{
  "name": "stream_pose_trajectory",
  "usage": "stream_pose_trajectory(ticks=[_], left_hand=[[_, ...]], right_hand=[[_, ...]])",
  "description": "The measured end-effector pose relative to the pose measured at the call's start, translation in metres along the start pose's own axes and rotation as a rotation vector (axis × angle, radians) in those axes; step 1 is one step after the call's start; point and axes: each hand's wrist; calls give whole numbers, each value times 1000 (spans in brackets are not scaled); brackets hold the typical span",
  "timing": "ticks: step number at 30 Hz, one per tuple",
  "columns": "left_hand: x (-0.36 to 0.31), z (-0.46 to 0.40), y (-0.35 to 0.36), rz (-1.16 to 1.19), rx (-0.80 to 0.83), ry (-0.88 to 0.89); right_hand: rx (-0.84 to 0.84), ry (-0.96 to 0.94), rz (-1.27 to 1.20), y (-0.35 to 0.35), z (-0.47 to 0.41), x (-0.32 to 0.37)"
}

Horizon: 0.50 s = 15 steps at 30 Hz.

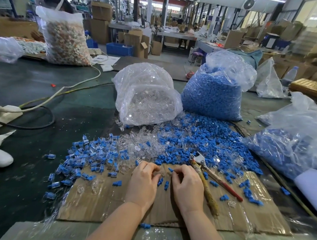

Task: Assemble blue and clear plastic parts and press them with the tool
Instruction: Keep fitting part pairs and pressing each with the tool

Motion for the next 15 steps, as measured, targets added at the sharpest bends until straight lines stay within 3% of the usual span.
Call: stream_pose_trajectory(ticks=[11, 15], left_hand=[[0, 1, -1, -39, 6, 19], [-1, 1, -4, 83, -39, -39]], right_hand=[[-3, -4, 4, 0, 1, 0], [-17, 4, -11, 0, 1, 0]])
Point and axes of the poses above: each hand's wrist, its own z-axis away from the middle knuckle, its own y-axis out of the palm, x = y × z, and after that the axes turned 14 degrees about -z, right-handed
